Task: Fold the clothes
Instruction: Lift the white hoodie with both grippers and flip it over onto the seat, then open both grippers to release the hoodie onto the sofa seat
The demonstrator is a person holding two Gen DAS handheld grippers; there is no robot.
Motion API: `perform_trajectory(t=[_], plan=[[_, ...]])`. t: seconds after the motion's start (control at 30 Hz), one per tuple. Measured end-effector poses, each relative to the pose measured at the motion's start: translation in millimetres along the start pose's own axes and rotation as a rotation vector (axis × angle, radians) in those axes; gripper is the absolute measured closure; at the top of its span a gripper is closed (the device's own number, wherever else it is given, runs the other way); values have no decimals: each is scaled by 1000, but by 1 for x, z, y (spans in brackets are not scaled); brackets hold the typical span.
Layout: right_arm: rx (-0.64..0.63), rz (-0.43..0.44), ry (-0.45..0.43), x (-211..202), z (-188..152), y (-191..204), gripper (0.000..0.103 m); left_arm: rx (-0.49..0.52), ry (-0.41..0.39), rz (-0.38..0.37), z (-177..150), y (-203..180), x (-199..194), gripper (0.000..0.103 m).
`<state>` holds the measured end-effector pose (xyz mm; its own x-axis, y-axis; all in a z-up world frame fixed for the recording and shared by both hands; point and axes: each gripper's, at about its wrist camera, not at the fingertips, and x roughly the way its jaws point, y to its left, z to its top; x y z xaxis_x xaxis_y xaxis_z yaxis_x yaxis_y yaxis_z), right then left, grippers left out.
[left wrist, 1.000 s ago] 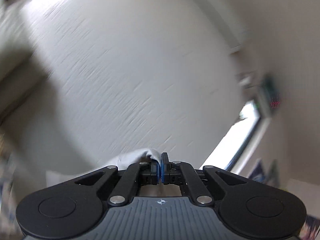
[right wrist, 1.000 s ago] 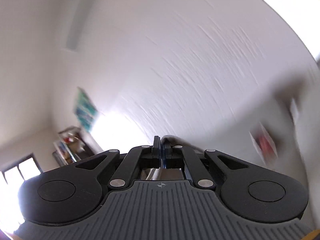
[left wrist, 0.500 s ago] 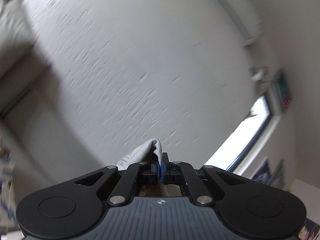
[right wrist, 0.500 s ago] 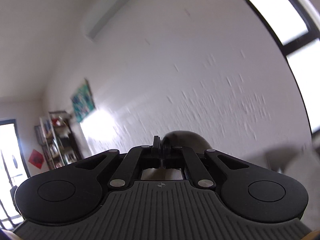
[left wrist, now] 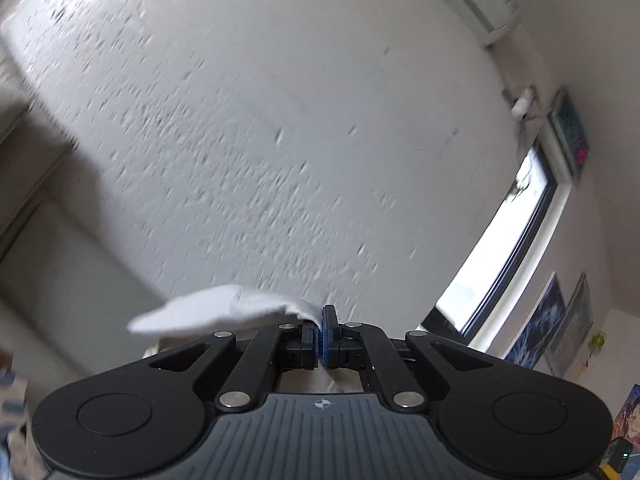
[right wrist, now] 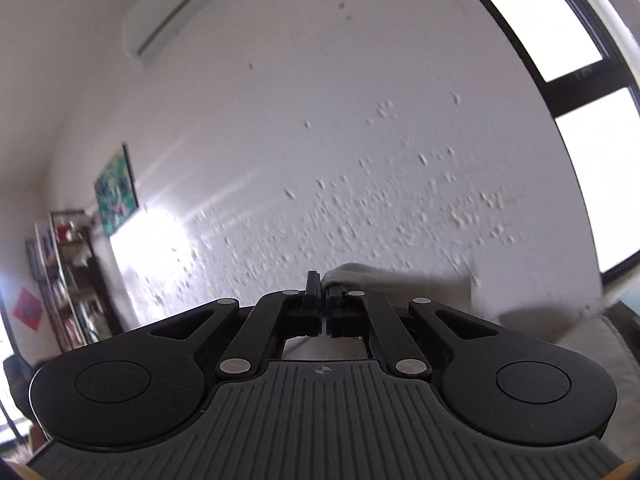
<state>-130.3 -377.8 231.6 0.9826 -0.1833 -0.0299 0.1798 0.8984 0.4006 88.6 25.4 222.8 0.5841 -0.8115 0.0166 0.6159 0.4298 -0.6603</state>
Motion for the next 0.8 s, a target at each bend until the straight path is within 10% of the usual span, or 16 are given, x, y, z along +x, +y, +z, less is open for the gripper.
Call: perform_trajectory(t=[0.33,0.5,0.8], plan=[[352,-236,526,37,-239,-140,101,-269,481,352,-241,187,35,103],[541,-339,752,16,-367,-183,101,-243,589,515,-297,234,32,103],[428,-412,835,15,-389,-161,102,-94,663,649,-321,258,48,97]])
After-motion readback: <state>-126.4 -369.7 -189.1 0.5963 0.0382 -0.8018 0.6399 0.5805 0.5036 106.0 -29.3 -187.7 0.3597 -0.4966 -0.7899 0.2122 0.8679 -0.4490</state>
